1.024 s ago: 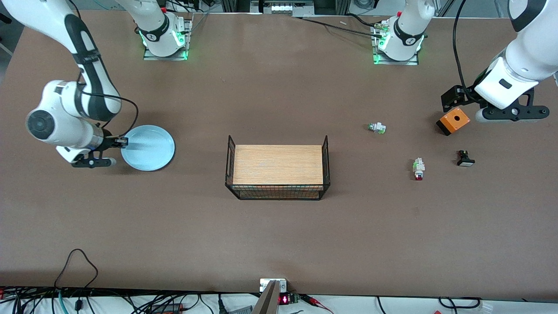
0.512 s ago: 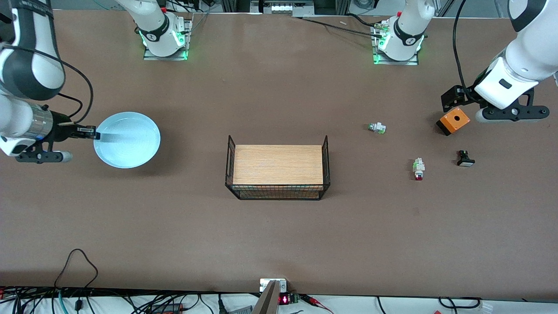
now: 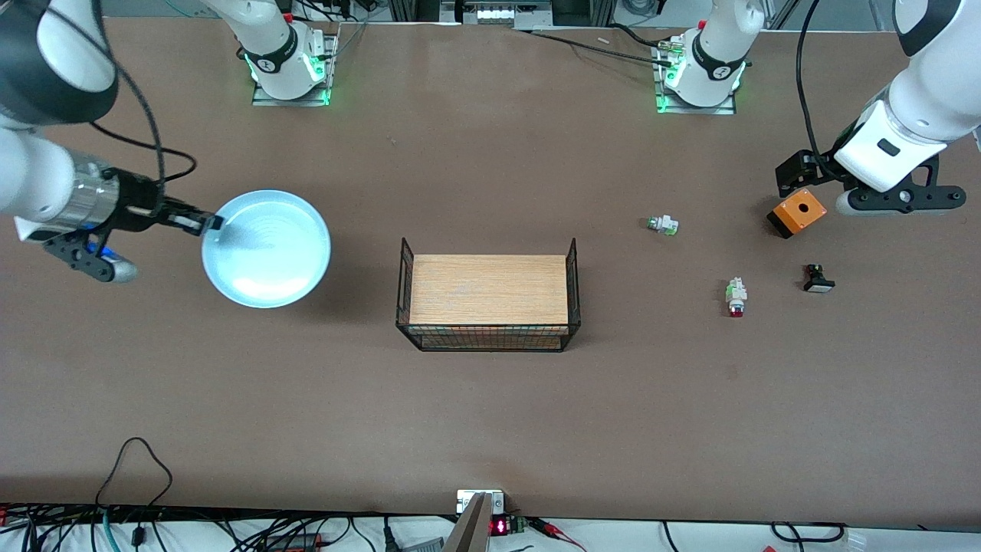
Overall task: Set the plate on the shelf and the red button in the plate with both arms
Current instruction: 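Carry the plate with the right gripper over the wooden tray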
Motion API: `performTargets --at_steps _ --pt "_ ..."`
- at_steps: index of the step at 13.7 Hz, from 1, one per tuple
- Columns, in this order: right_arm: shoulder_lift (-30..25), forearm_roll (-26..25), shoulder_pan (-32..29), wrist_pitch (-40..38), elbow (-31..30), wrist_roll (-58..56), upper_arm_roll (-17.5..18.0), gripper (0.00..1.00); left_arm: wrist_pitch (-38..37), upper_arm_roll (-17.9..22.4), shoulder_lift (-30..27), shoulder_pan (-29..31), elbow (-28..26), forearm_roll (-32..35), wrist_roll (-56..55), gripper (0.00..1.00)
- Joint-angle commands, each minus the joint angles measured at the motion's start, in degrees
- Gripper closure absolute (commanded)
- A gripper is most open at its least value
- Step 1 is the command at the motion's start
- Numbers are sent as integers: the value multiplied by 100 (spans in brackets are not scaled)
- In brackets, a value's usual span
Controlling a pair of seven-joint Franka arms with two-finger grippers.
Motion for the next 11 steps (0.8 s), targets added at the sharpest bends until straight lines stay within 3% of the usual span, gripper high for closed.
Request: performTargets --at_steps 1,5,9,11 --pt "116 386 534 -140 242 1264 -43 100 -109 20 67 -2 137 79 136 0" --pt "335 413 1352 35 575 2566 -43 100 -109 12 67 -11 137 79 127 0" --pt "633 474 1968 895 673 3656 -43 100 -109 20 67 -2 137 79 136 0" --pt "774 782 2136 1335 682 4132 -52 100 -109 20 67 -2 137 70 136 0"
